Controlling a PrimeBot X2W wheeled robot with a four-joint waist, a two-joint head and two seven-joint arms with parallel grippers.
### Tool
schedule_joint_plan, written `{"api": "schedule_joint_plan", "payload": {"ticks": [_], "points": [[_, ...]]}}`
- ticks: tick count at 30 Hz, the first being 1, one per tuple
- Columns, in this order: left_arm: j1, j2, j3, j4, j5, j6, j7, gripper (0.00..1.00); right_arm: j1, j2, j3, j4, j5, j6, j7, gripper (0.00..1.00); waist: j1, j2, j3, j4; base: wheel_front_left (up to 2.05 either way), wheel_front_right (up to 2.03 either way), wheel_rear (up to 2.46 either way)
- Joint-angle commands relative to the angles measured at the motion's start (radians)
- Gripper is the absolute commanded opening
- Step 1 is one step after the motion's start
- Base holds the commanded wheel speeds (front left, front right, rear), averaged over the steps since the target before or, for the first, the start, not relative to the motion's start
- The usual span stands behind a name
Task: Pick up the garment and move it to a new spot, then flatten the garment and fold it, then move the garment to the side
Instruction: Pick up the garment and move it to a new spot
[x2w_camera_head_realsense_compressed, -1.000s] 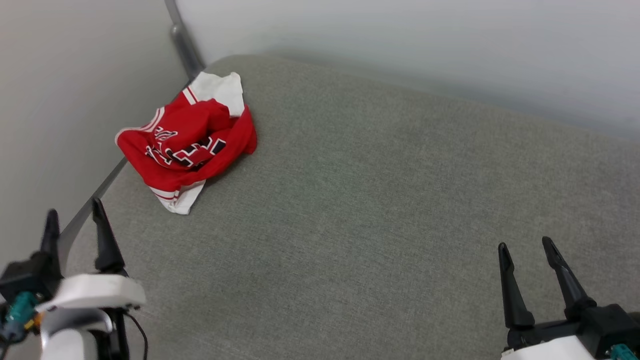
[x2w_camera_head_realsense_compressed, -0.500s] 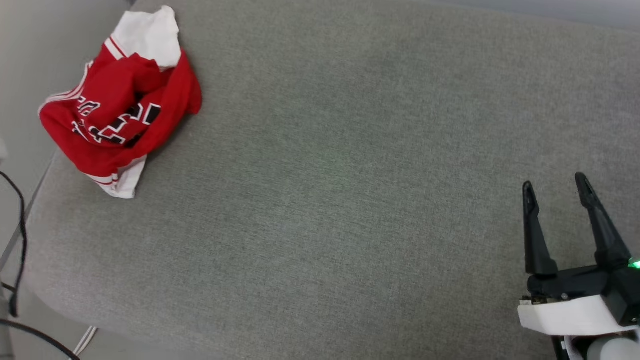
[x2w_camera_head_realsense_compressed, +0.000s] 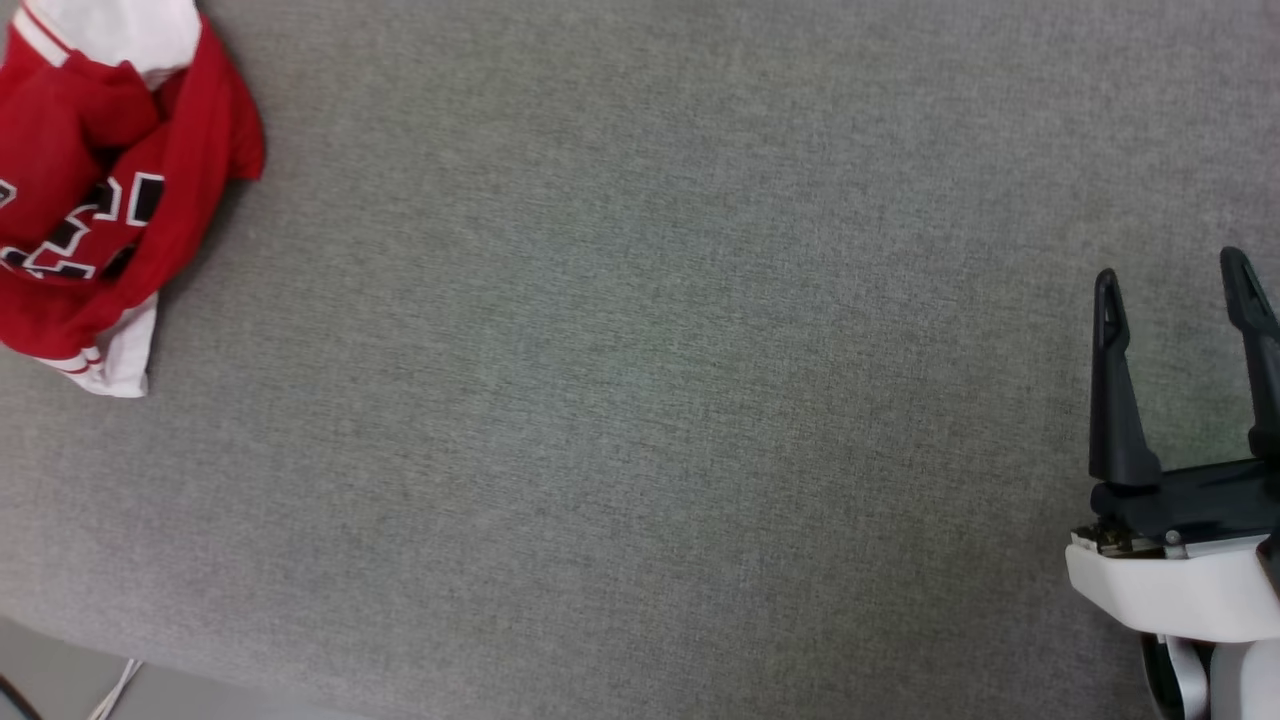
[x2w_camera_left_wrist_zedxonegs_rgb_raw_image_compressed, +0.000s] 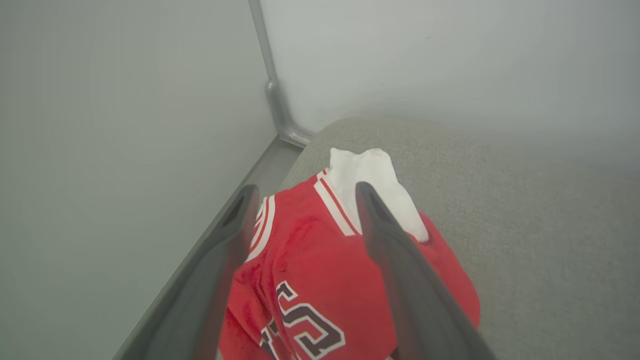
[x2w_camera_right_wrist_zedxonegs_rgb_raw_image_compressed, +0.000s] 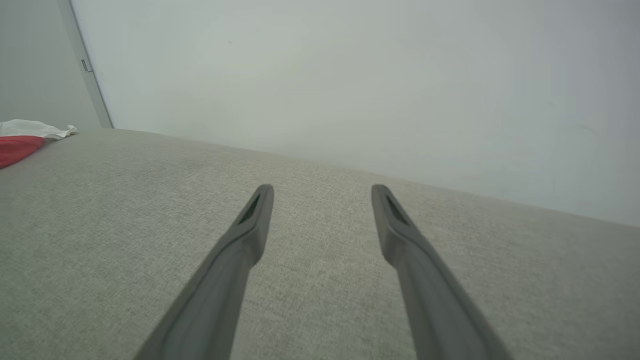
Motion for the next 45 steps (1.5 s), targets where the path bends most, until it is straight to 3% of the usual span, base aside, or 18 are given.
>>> {"api": "schedule_joint_plan", "payload": {"ticks": [1, 8, 11, 15, 20, 21, 22, 23, 35, 45], "points": [[-0.013, 0.009, -0.013, 0.004, -0.015, 0.000, 0.025, 1.00, -0.017, -0.007, 0.000, -0.008, -0.007, 0.000, -0.002, 1.00, -0.0003, 0.0000, 0.018, -0.010, 0.00, 0.00, 0.00], [0.000, 0.071, -0.133, -0.007, -0.205, 0.000, 0.324, 1.00, -0.037, -0.021, 0.004, -0.045, -0.013, 0.000, -0.002, 1.00, -0.0003, 0.0000, 0.074, -0.031, 0.00, 0.00, 0.00], [0.009, 0.067, -0.165, 0.007, -0.268, 0.000, 0.412, 1.00, -0.039, -0.027, 0.003, -0.054, -0.016, 0.000, -0.002, 1.00, -0.0003, 0.0000, 0.096, -0.040, 0.00, 0.00, 0.00], [0.027, 0.052, -0.201, 0.037, -0.320, 0.000, 0.482, 1.00, -0.048, -0.030, 0.005, -0.065, -0.020, 0.000, -0.002, 1.00, -0.0003, 0.0000, 0.122, -0.052, 0.00, 0.00, 0.00], [0.050, 0.006, -0.259, 0.083, -0.325, 0.000, 0.487, 1.00, -0.056, -0.028, 0.006, -0.069, -0.022, 0.000, -0.002, 1.00, -0.0003, 0.0000, 0.139, -0.060, 0.00, 0.00, 0.00], [0.051, -0.003, -0.266, 0.091, -0.326, 0.000, 0.484, 0.83, -0.058, -0.028, 0.007, -0.067, -0.022, 0.000, -0.002, 1.00, -0.0003, 0.0000, 0.140, -0.061, 0.00, 0.00, 0.00], [0.051, -0.007, -0.277, 0.097, -0.324, 0.000, 0.482, 0.21, -0.059, -0.028, 0.009, -0.064, -0.022, 0.000, -0.002, 1.00, -0.0003, 0.0000, 0.140, -0.063, 0.00, 0.00, 0.00], [0.050, -0.009, -0.286, 0.103, -0.327, 0.000, 0.484, 0.00, -0.060, -0.028, 0.010, -0.061, -0.021, 0.000, -0.002, 1.00, -0.0003, 0.0000, 0.139, -0.064, 0.00, 0.00, 0.00], [-0.035, 0.111, -0.314, 0.060, -0.295, 0.001, 0.345, 0.00, -0.063, -0.010, 0.040, -0.012, 0.003, 0.000, -0.002, 1.00, -0.0003, 0.0000, 0.018, -0.068, 0.00, 0.00, 0.00], [-0.115, 0.214, -0.410, -0.168, -0.255, 0.001, 0.319, 0.00, -0.025, 0.005, 0.063, 0.046, 0.029, 0.000, -0.002, 1.00, -0.0003, 0.0000, -0.113, -0.092, 0.00, 0.00, 0.00]]}}
